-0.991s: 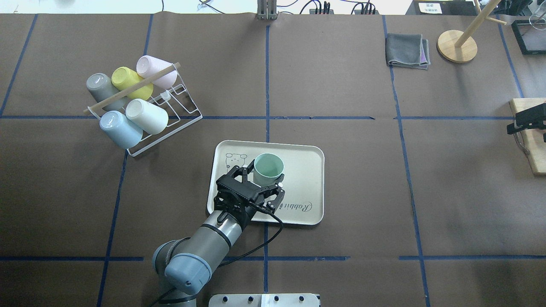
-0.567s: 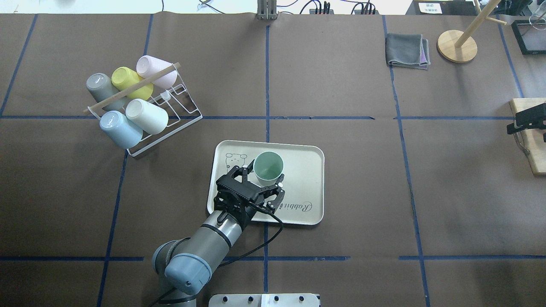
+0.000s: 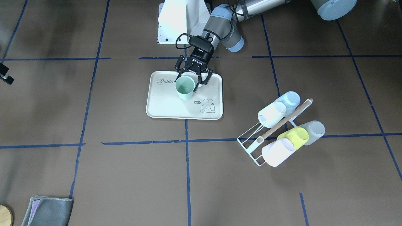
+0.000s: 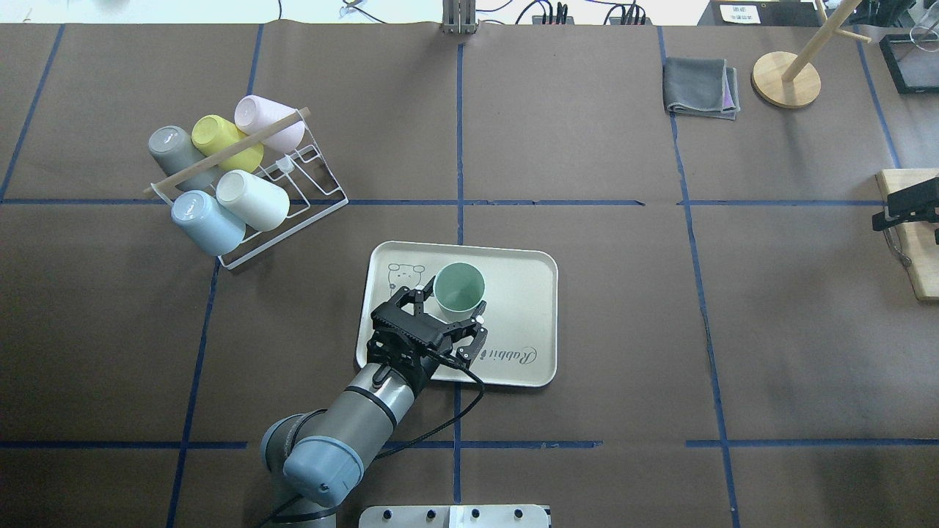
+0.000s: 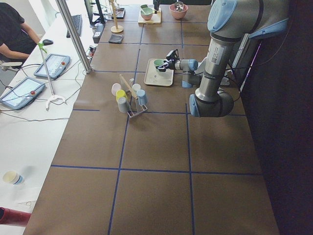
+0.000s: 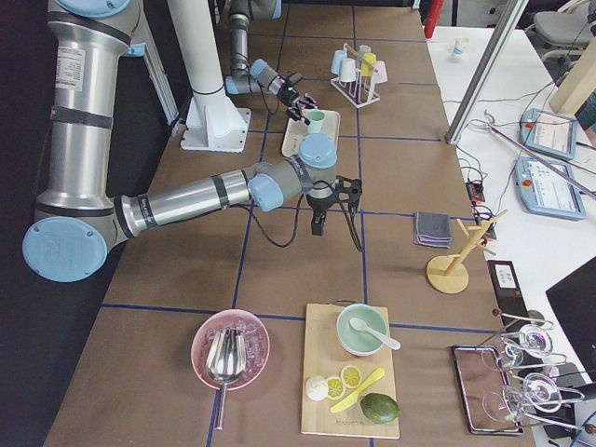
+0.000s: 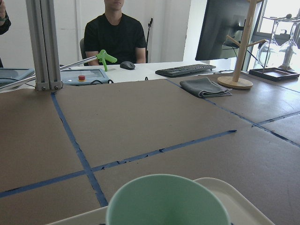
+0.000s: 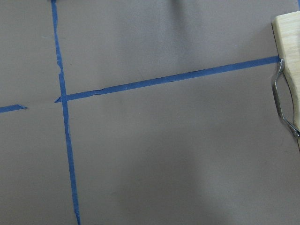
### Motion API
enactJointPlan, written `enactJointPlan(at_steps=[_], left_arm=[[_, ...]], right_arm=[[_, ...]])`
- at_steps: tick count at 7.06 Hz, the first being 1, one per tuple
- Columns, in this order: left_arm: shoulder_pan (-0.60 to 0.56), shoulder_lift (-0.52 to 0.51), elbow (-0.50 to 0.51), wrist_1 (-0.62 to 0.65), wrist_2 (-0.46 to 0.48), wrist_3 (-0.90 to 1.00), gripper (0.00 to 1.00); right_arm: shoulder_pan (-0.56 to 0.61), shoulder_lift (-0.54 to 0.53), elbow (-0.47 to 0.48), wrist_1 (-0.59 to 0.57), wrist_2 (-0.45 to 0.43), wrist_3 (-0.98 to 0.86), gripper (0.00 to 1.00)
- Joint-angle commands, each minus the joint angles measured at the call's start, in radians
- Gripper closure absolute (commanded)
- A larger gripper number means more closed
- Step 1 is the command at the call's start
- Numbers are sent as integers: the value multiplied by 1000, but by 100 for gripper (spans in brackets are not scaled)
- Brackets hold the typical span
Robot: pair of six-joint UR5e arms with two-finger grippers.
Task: Pick up and place green cup on tray
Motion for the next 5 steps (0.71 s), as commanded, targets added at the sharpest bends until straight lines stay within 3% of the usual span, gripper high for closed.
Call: enactJointPlan(at_steps=[1, 2, 3, 5], left_arm=[[0, 0, 19, 0, 0, -2, 16], [0, 0, 23, 0, 0, -2, 12], [0, -2, 23, 0, -3, -2, 0], [0, 0, 9, 2, -5, 6, 0]], right_arm=[[1, 2, -1, 0, -1, 0, 0], [-1, 2, -2, 0, 0, 0, 0], [-1, 2, -2, 0, -1, 0, 0], [-1, 3, -6, 0, -1, 0, 0]])
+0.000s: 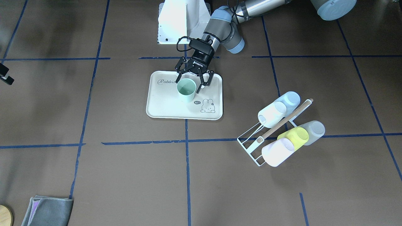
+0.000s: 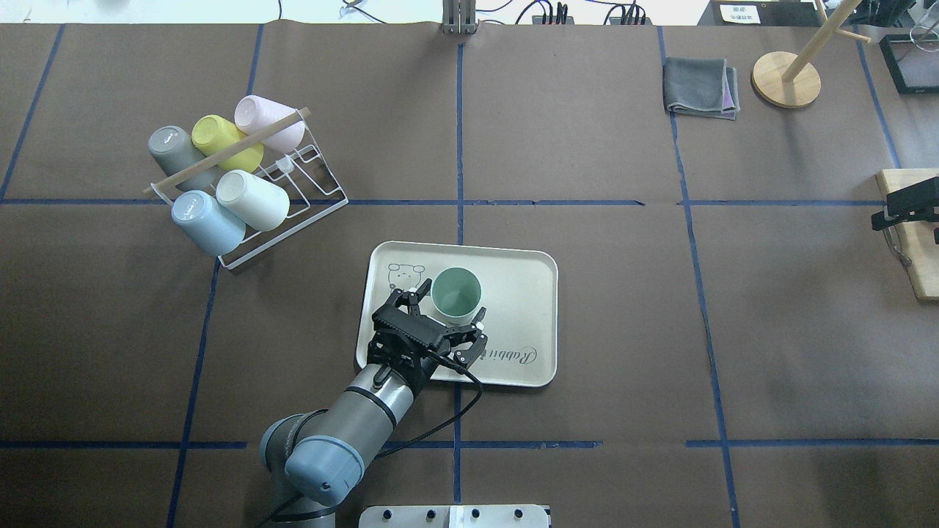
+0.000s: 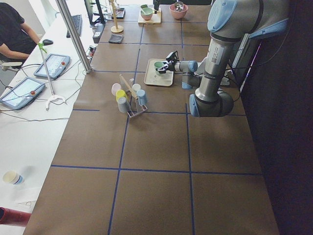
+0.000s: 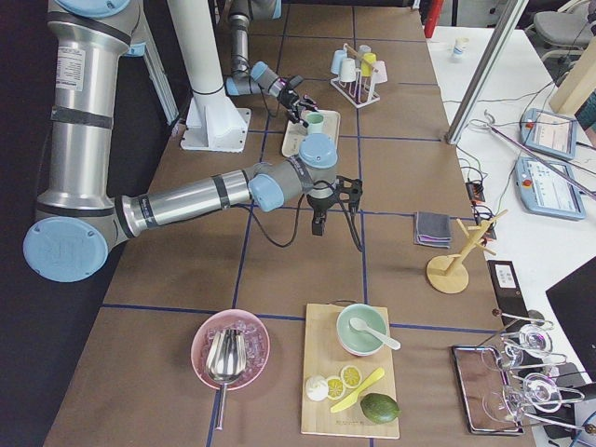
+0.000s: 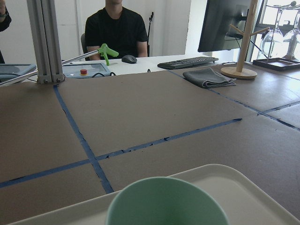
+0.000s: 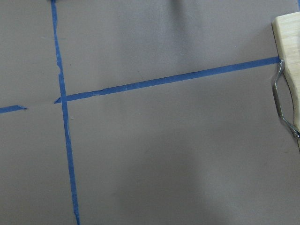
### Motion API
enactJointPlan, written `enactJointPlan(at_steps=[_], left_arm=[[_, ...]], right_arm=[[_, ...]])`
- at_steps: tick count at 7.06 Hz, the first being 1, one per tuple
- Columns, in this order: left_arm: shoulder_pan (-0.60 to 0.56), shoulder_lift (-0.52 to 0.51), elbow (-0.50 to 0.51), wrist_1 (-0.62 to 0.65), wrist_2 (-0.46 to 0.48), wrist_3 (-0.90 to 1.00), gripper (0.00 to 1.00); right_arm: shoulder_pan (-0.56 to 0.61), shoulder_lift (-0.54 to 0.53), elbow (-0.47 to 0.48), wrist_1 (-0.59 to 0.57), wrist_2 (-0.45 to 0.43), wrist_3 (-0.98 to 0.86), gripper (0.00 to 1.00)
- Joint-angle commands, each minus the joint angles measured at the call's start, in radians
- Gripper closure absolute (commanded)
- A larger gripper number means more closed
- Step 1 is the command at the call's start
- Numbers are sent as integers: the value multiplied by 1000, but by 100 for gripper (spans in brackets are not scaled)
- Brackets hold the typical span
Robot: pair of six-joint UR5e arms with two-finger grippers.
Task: Pick up and place green cup on tray
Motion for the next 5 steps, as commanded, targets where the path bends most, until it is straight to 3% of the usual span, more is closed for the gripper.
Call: enactJointPlan(at_steps=[1, 3, 5], left_arm=[[-3, 4, -74, 3, -21, 80, 0], [-2, 13, -262, 53, -34, 176, 0], [-27, 31, -413, 214, -34, 178, 0]], right_arm=[[0, 2, 0, 0, 0, 1, 0], [0, 2, 0, 0, 0, 2, 0], [0, 4, -2, 0, 0, 2, 0]])
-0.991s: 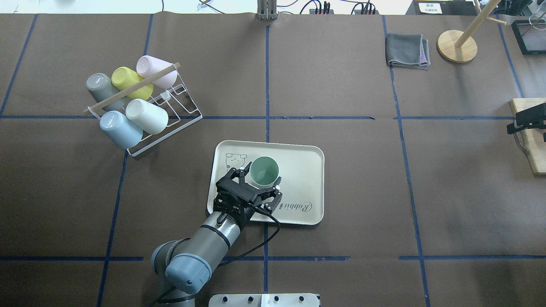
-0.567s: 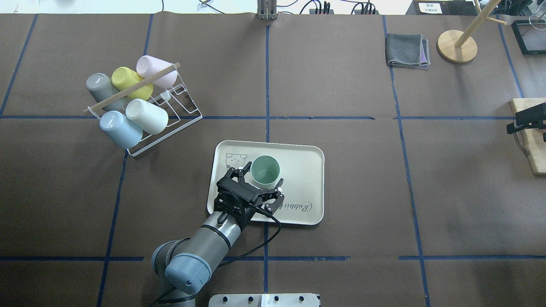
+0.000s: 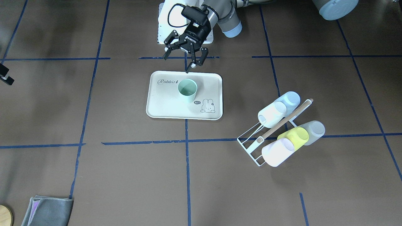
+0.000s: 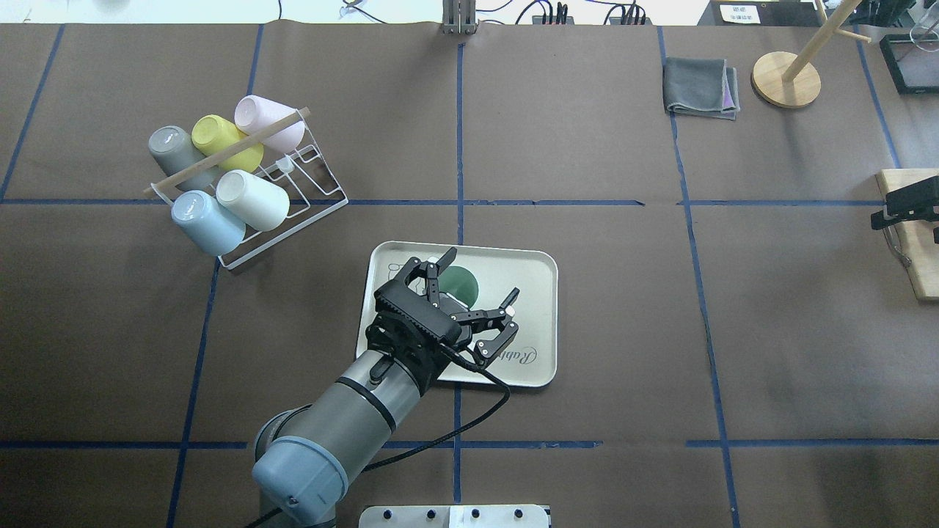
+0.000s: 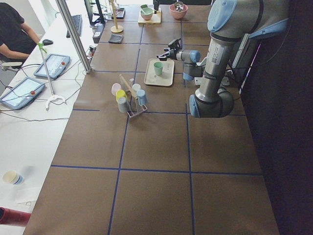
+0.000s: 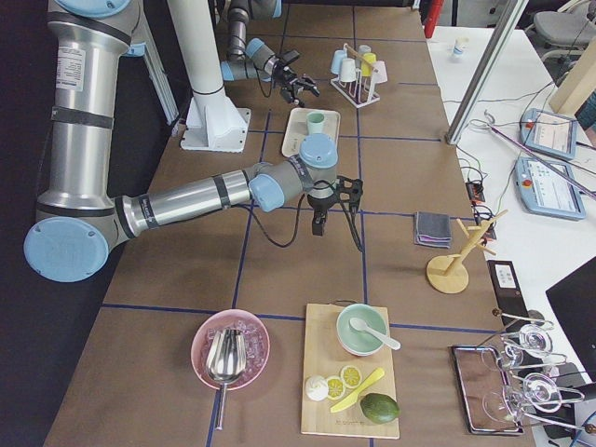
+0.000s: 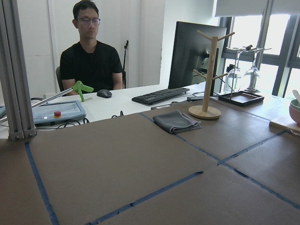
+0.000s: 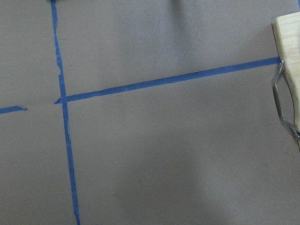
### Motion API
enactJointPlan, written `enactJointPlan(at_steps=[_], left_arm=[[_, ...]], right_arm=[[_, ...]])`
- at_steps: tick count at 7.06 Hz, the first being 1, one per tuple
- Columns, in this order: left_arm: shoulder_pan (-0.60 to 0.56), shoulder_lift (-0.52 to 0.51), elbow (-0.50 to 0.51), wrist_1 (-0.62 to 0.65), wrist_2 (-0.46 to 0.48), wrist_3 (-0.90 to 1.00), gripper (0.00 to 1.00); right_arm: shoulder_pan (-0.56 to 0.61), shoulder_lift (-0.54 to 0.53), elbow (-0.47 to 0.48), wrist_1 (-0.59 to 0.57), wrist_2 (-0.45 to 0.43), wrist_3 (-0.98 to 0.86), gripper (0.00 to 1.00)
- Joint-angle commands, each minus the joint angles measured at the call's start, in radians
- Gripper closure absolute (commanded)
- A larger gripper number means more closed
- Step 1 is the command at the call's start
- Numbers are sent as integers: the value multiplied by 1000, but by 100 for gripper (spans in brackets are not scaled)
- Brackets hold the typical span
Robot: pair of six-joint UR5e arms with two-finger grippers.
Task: Pick up and place green cup on tray
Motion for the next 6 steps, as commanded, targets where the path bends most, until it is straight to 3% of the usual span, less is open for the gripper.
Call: enactJointPlan(at_steps=[1, 4, 6], left_arm=[[-53, 25, -130, 111, 1, 4, 0], [-160, 87, -128, 125, -1, -91, 0], [-243, 96, -138, 298, -4, -172, 0]], right_arm=[[0, 0, -1, 0, 0, 0, 0], [38, -4, 1, 0, 0, -23, 0], [48, -4, 6, -2, 0, -34, 0]])
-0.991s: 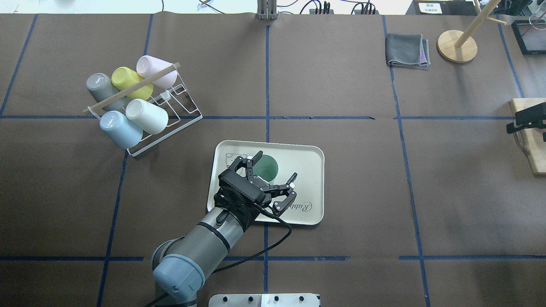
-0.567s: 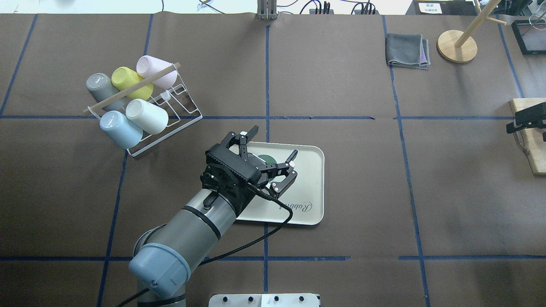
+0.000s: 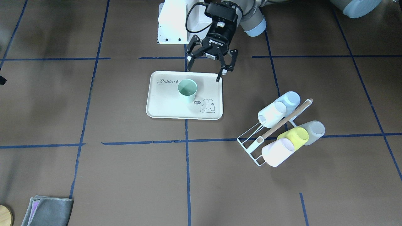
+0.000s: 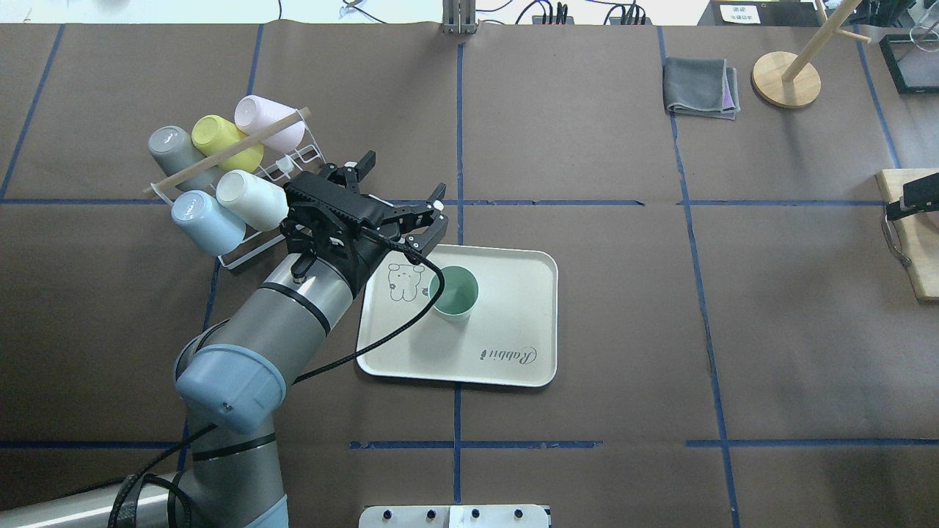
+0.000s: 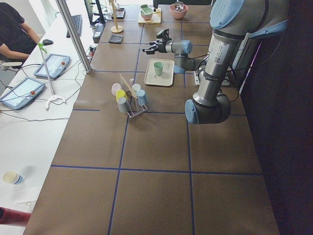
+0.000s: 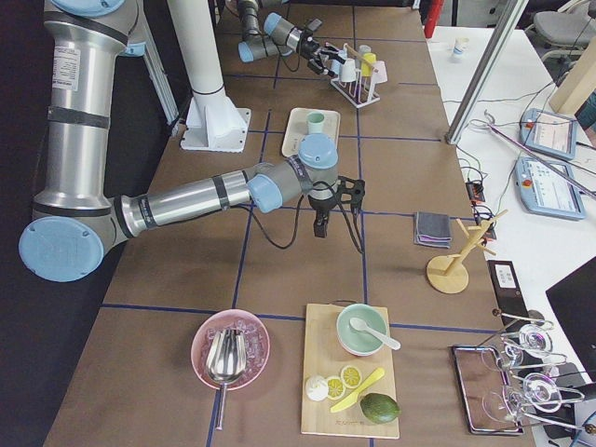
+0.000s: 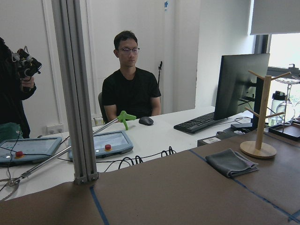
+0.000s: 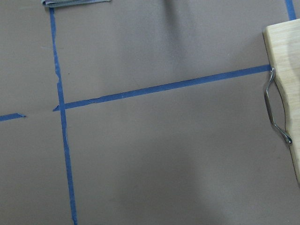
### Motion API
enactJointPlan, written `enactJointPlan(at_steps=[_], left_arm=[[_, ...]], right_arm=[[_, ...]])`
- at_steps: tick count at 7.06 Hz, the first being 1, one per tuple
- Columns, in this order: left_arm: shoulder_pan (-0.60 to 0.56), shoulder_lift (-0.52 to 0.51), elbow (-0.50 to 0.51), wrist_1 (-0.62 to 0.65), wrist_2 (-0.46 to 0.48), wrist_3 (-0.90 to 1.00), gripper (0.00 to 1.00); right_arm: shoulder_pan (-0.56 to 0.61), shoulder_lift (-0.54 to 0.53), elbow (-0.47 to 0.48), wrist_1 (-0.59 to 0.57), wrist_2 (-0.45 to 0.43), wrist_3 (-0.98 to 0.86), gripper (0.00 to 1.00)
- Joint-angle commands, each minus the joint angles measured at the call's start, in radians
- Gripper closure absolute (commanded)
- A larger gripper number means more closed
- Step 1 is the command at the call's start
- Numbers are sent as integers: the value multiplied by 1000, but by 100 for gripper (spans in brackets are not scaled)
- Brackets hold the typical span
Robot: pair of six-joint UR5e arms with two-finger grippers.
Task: Pick up and place green cup on tray
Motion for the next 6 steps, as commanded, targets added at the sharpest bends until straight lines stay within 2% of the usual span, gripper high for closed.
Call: enactJointPlan(at_steps=[1, 2, 3, 4, 5, 6], left_arm=[[-105, 7, -6, 168, -43, -58, 0], [-171, 18, -16, 235, -127, -71, 1], [-217, 87, -61, 303, -218, -91, 1], [-295, 175, -154, 437, -381, -123, 1], [-388, 252, -254, 605, -600, -152, 1], [-451, 273, -290, 710, -736, -158, 1]], right_arm=[[5, 0, 6, 0, 0, -6, 0], [8, -2, 7, 0, 0, -6, 0], [10, -2, 10, -1, 0, -6, 0], [9, -2, 10, 0, 0, -6, 0], [8, 0, 12, -1, 0, -6, 0], [8, 0, 10, 0, 0, -6, 0]])
